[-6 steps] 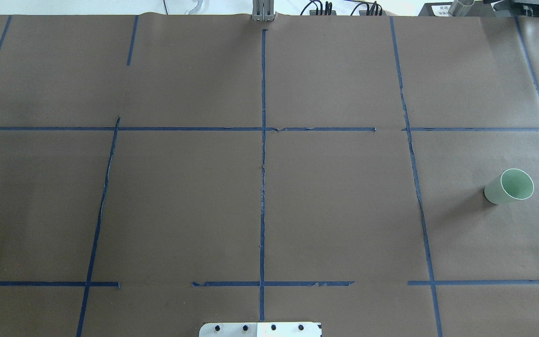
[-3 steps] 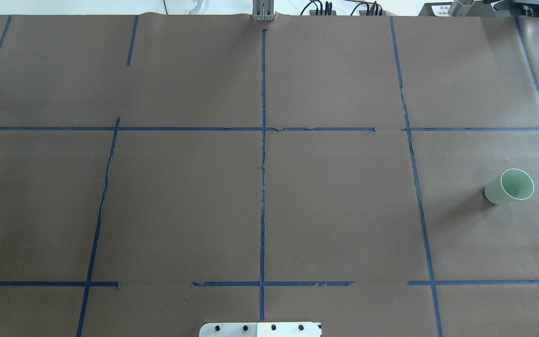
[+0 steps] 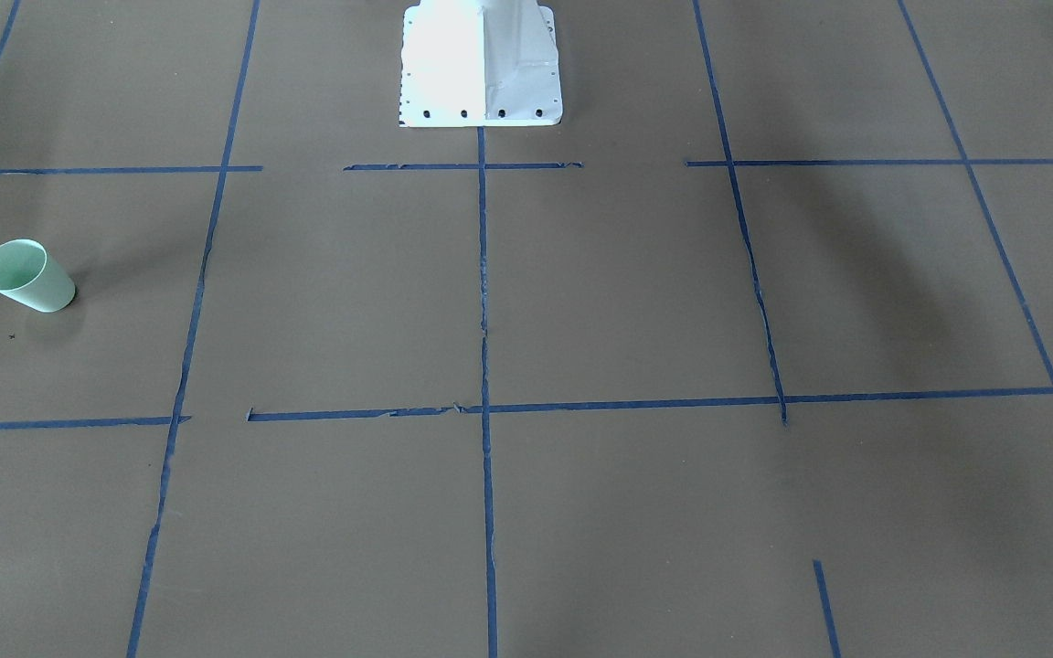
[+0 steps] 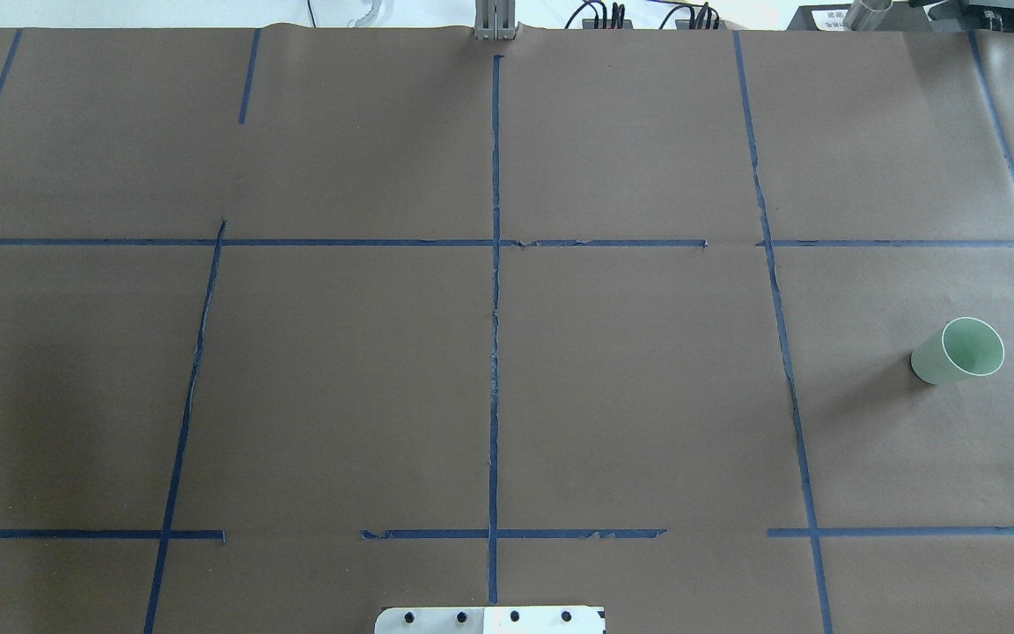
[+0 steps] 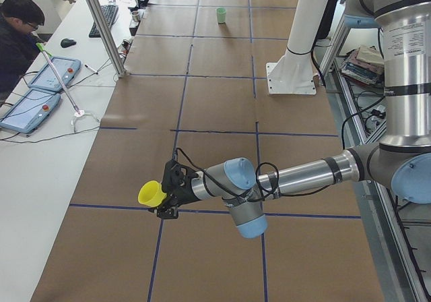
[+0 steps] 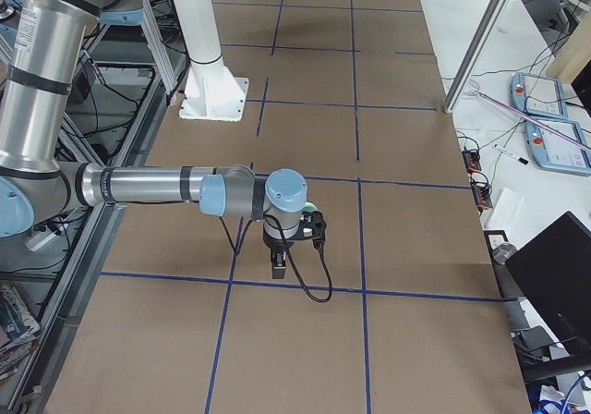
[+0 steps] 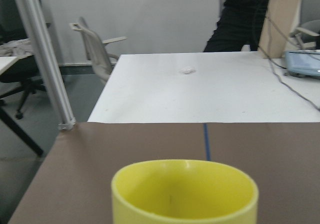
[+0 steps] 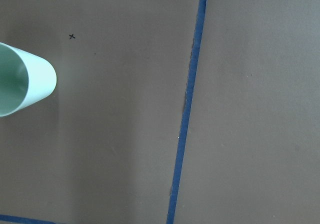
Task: Transfer and stack yellow cup on green cup
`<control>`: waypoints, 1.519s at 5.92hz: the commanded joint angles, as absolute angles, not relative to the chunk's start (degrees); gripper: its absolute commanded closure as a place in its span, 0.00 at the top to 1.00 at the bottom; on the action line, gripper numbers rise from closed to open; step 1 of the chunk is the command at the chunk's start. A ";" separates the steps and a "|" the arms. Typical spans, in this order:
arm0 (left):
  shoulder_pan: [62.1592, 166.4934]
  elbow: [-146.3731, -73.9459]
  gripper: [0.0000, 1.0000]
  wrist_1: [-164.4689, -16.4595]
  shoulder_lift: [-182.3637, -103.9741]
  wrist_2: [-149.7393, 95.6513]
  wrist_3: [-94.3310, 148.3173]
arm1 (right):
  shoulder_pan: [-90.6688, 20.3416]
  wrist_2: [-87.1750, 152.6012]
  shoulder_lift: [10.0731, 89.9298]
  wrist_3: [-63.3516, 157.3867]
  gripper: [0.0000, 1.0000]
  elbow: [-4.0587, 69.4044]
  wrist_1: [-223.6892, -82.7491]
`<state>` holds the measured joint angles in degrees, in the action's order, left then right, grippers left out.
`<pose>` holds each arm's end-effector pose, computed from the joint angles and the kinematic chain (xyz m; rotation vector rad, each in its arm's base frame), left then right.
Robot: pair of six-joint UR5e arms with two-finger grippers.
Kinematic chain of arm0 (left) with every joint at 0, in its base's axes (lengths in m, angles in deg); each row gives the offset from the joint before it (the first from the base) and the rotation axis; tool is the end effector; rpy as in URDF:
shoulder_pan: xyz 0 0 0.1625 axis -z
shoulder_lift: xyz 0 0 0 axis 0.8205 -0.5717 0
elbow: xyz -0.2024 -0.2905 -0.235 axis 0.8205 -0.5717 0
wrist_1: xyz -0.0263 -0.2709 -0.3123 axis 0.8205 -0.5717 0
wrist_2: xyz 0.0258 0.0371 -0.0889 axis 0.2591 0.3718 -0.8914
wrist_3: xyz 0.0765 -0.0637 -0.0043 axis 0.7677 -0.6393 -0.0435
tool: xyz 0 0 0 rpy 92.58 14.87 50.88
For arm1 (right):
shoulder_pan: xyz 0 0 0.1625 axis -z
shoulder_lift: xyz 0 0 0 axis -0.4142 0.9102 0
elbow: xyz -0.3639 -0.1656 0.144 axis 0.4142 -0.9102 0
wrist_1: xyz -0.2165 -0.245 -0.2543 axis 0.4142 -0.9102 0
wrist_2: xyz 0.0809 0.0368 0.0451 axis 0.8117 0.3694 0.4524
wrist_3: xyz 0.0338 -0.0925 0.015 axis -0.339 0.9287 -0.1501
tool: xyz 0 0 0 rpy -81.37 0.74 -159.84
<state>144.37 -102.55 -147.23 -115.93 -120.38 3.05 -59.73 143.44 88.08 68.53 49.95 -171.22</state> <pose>-0.0854 -0.4451 0.6203 0.9843 0.7575 -0.3147 0.0280 -0.3626 0.6274 -0.0460 -0.7640 -0.1632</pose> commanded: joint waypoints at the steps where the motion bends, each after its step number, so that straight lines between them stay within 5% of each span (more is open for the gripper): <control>1: 144.78 -106.64 0.56 -148.82 -125.96 -122.67 3.75 | -59.73 144.60 86.03 68.62 1.00 50.16 -170.96; 3: 139.81 -106.73 0.54 -147.86 -132.43 -122.15 3.05 | -59.64 147.92 82.26 67.66 1.00 50.51 -171.04; 5: 122.21 -107.86 0.53 -145.68 -135.25 -99.35 -3.00 | -57.81 150.49 77.07 59.53 1.00 50.94 -171.22; 9: 96.42 -107.78 0.53 -122.09 -152.00 -60.46 -3.19 | -51.15 151.81 64.26 41.88 1.00 51.65 -171.57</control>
<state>103.49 -107.79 -129.18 -146.67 -71.09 -3.17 -53.61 151.63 68.17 48.23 51.66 -171.55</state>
